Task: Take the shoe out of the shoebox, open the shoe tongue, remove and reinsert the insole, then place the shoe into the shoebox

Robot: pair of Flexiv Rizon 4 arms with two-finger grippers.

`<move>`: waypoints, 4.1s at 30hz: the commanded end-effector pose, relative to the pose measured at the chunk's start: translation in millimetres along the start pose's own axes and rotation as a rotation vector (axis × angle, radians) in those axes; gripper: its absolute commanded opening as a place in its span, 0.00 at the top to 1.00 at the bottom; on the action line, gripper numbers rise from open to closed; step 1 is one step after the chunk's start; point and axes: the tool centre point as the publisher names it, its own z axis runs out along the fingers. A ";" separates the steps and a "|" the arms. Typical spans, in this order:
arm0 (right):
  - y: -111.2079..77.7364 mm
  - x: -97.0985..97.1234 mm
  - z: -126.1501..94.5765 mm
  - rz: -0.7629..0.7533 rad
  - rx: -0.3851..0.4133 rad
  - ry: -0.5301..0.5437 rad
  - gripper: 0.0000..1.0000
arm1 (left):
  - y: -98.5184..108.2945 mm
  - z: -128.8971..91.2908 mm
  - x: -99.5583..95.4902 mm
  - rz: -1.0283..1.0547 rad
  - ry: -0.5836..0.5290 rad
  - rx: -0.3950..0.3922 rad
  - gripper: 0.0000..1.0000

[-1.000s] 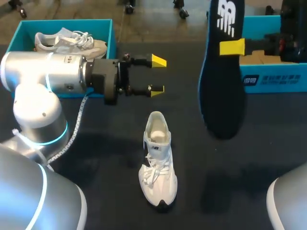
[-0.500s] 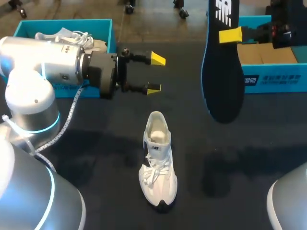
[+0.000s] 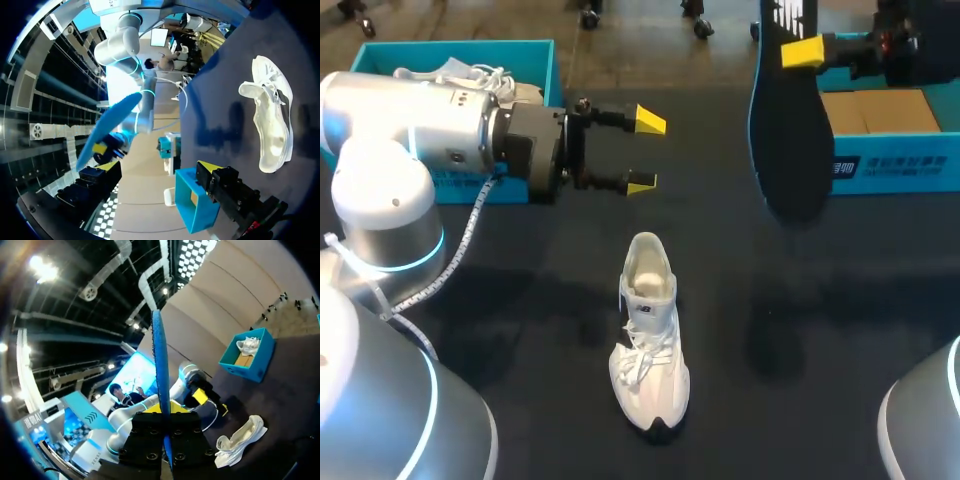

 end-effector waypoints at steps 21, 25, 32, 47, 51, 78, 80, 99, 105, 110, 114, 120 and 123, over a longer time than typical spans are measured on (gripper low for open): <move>12.6 -88.6 31.4 0.261 -0.012 0.075 1.00 | 2.3 8.5 -2.6 0.073 -0.180 -0.096 0.00; 12.6 -88.6 31.4 0.261 -0.012 0.075 1.00 | 2.3 8.5 -2.6 0.073 -0.180 -0.096 0.00; 12.6 -88.6 31.4 0.261 -0.012 0.075 1.00 | 2.2 10.2 -2.3 0.071 -0.181 -0.094 0.00; 9.2 -138.9 53.5 0.512 -0.003 0.006 1.00 | 8.1 13.7 -10.2 0.082 -0.153 -0.144 0.00; 7.6 -145.1 60.4 0.523 0.005 -0.013 1.00 | 13.2 18.8 -9.5 0.075 -0.138 -0.153 0.00; 4.3 -153.9 74.7 0.573 0.002 -0.059 1.00 | 32.5 39.8 1.7 0.056 -0.081 -0.228 0.19; 4.3 -153.9 74.7 0.573 0.002 -0.059 1.00 | 33.3 40.0 1.3 0.054 -0.084 -0.229 0.24; 4.3 -153.9 74.7 0.573 0.002 -0.059 1.00 | 33.3 41.3 -4.2 0.060 -0.083 -0.235 0.51; 4.3 -153.9 74.7 0.573 0.002 -0.059 1.00 | 36.5 41.2 -2.6 0.060 -0.079 -0.240 0.62; 4.3 -153.9 74.7 0.573 0.002 -0.059 1.00 | 37.7 42.1 -1.5 0.056 -0.077 -0.243 0.63; 4.3 -153.9 74.7 0.573 0.002 -0.059 1.00 | 37.7 42.4 -1.4 0.055 -0.078 -0.241 0.69; 4.3 -153.9 74.7 0.573 0.002 -0.059 1.00 | 35.8 42.8 -2.6 0.064 -0.082 -0.237 0.81; 4.3 -153.9 74.7 0.573 0.002 -0.059 1.00 | 35.8 43.0 -2.8 0.067 -0.082 -0.236 0.84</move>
